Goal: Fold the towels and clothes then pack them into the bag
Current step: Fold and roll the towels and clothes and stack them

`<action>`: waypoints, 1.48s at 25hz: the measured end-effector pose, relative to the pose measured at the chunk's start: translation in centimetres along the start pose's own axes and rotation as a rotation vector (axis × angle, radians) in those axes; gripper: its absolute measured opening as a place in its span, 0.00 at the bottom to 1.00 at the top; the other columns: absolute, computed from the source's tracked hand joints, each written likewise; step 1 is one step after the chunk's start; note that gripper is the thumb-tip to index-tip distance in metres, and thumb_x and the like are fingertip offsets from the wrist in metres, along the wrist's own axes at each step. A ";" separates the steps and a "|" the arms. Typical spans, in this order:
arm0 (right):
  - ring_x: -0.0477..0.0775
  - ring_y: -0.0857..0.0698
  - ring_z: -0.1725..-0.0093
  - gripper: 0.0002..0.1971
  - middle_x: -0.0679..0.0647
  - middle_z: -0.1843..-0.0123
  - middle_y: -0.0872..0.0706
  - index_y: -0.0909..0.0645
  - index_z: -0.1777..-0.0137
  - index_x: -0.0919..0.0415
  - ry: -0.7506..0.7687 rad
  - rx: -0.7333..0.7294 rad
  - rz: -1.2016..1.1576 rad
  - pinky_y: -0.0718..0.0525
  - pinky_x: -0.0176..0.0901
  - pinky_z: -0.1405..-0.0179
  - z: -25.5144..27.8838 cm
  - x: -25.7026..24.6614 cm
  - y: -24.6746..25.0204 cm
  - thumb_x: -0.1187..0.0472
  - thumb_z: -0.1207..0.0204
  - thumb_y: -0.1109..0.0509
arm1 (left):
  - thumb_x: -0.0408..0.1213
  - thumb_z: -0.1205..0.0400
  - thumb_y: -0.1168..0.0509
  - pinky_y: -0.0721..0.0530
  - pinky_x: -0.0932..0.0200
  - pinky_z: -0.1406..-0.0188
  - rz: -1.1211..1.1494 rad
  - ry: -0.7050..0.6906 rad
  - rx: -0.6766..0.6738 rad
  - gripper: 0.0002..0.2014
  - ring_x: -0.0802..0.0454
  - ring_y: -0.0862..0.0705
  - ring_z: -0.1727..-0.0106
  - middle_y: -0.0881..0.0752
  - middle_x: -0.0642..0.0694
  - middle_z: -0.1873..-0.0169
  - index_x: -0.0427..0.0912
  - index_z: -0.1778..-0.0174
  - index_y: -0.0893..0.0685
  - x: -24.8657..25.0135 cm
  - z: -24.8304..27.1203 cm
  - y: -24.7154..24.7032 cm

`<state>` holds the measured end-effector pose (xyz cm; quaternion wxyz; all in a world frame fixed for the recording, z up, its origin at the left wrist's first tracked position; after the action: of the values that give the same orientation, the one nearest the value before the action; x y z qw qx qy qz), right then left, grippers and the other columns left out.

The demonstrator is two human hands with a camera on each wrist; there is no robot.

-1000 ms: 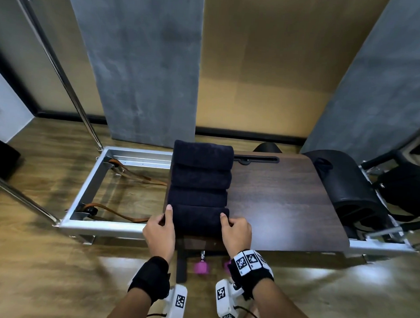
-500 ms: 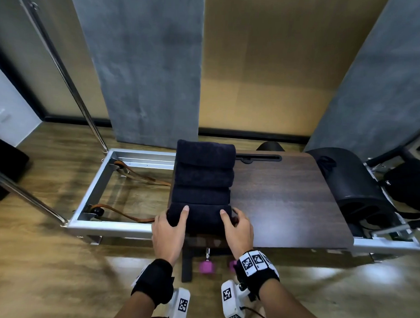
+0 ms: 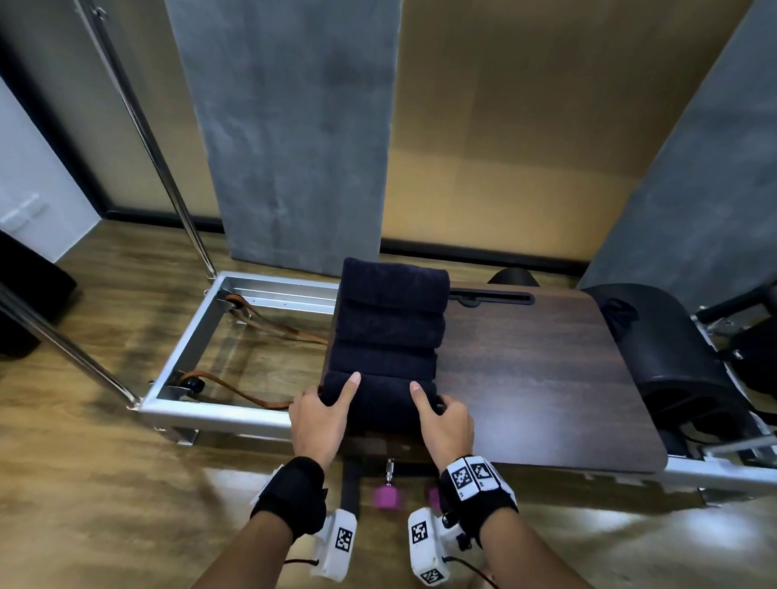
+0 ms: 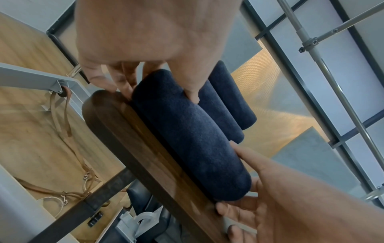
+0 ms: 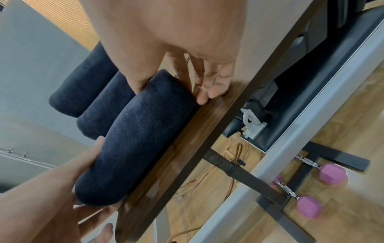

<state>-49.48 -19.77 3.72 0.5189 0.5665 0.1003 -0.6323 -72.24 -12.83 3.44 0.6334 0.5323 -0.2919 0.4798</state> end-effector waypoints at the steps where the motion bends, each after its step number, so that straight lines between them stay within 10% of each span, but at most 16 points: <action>1: 0.53 0.14 0.43 0.31 0.51 0.43 0.10 0.12 0.38 0.56 -0.004 0.008 -0.016 0.20 0.44 0.45 0.1 0.1 0.2 0.29 0.25 0.28 | 0.83 0.32 0.35 0.15 0.35 0.32 -0.005 -0.001 -0.011 0.45 0.39 0.15 0.36 0.11 0.43 0.43 0.42 0.43 0.11 -0.1 0.0 0.0; 9: 0.52 0.14 0.34 0.28 0.52 0.33 0.13 0.16 0.28 0.54 0.064 0.000 -0.038 0.16 0.54 0.28 0.7 0.8 1.2 0.41 0.24 0.22 | 0.69 0.21 0.30 0.19 0.38 0.25 0.004 -0.036 0.030 0.36 0.45 0.19 0.29 0.18 0.47 0.32 0.47 0.26 0.18 -0.6 1.3 0.5; 18: 0.53 0.15 0.33 0.27 0.53 0.32 0.13 0.18 0.26 0.57 0.121 0.009 -0.123 0.17 0.55 0.27 1.1 -0.7 0.8 0.54 0.24 0.18 | 0.57 0.19 0.24 0.12 0.52 0.41 0.161 -0.083 0.035 0.24 0.50 0.10 0.41 0.08 0.47 0.43 0.44 0.35 0.12 0.7 1.2 -0.7; 33: 0.52 0.17 0.31 0.31 0.51 0.29 0.16 0.21 0.21 0.54 0.123 -0.060 -0.127 0.17 0.56 0.26 1.2 0.3 1.6 0.48 0.22 0.20 | 0.59 0.16 0.27 0.15 0.45 0.29 0.177 -0.109 0.049 0.25 0.51 0.15 0.33 0.14 0.51 0.36 0.49 0.28 0.16 -0.5 1.3 0.0; 37: 0.48 0.17 0.38 0.29 0.51 0.32 0.16 0.22 0.21 0.53 0.099 -0.067 -0.130 0.17 0.44 0.36 1.0 0.7 2.4 0.45 0.19 0.24 | 0.63 0.15 0.32 0.16 0.55 0.43 0.129 -0.230 0.245 0.16 0.57 0.17 0.45 0.19 0.61 0.47 0.56 0.40 0.16 0.8 3.1 1.6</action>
<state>-48.12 -21.89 4.63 0.4896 0.5718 0.1836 -0.6322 -73.01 -15.62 5.59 0.4942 0.6372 -0.3353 0.4872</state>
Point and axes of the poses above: each hand's wrist, its own z-axis away from the middle knuckle, its own y-axis out of the back of the hand, x = y × z, the point moved 6 cm from there along -z, towards the middle knuckle
